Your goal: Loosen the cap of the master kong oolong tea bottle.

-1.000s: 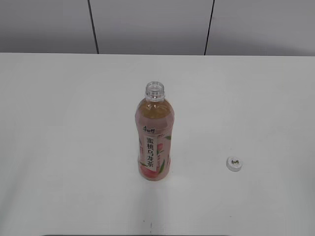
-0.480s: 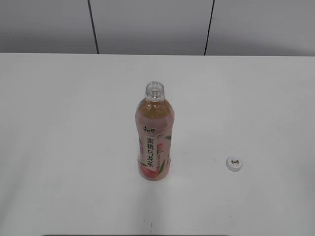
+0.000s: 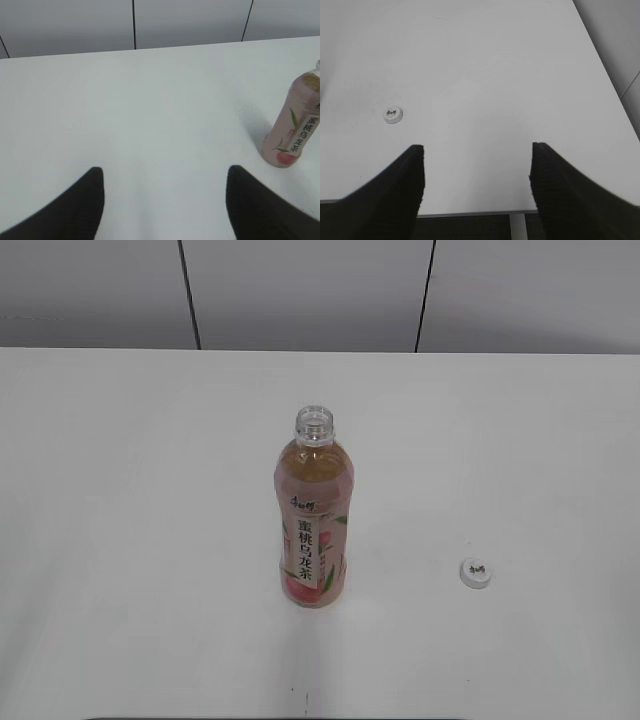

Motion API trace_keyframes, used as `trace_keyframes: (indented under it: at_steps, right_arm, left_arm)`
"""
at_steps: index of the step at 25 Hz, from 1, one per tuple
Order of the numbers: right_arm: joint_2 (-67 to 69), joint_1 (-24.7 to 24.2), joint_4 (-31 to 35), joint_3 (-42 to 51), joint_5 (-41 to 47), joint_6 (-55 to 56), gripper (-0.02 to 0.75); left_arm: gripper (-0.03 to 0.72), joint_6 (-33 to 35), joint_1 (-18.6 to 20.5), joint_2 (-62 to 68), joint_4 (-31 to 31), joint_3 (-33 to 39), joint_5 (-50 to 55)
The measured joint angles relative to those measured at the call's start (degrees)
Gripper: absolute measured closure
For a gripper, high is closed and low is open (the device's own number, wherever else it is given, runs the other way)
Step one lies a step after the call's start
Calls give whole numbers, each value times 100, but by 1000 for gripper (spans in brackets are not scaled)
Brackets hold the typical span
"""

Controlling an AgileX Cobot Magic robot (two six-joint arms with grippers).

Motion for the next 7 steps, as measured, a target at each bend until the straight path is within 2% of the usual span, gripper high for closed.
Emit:
trace_keyframes:
  at_steps: [7]
  right_arm:
    - [0,0,0,0,0,0,236]
  left_arm:
    - [223,0,0,0,0,0,0]
